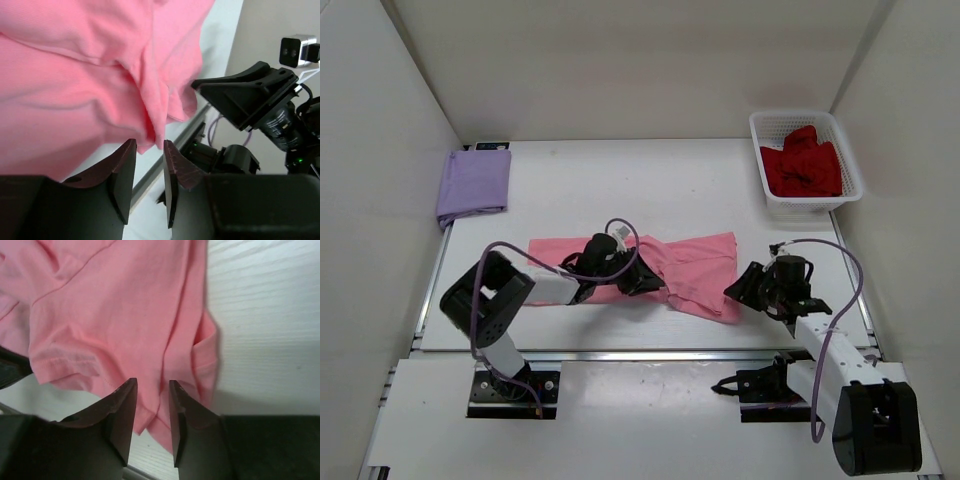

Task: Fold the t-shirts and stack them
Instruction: Fold the other side of the tshirt into a rectangle

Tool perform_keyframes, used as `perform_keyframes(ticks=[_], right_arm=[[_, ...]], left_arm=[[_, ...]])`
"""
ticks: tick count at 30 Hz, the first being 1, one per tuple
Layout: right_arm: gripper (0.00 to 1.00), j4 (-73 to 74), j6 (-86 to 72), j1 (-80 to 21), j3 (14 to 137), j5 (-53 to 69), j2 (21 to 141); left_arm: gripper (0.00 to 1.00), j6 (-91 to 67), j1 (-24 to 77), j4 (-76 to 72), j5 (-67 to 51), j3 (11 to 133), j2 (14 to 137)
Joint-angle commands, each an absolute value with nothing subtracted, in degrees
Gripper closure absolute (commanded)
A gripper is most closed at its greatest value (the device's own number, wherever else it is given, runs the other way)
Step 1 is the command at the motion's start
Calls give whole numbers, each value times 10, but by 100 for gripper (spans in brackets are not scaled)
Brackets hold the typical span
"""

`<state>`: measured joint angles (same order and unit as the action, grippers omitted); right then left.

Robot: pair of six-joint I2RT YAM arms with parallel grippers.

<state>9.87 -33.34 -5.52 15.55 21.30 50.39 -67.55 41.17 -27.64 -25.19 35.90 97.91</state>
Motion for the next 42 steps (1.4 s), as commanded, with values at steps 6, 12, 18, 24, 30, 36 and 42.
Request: perform_keyframes(ticks=[6, 12, 18, 24, 30, 36, 42], right_arm=[[59, 82, -303, -16, 179, 161, 533], [49, 109, -304, -46, 189, 81, 537], [46, 97, -309, -41, 174, 136, 574], [50, 91, -311, -28, 159, 107, 537], [78, 34, -303, -29, 182, 175, 641], [100, 15, -306, -3, 219, 173, 680], [100, 11, -300, 75, 294, 171, 734]], left_arm=[[59, -571, 261, -146, -205, 257, 787], [58, -519, 94, -69, -205, 187, 701], [58, -501, 58, -22, -205, 152, 673], [59, -464, 2, 15, -185, 143, 675], [61, -454, -28, -4, -210, 152, 709], [61, -425, -55, 36, -209, 163, 710], [62, -403, -65, 55, -205, 181, 714]])
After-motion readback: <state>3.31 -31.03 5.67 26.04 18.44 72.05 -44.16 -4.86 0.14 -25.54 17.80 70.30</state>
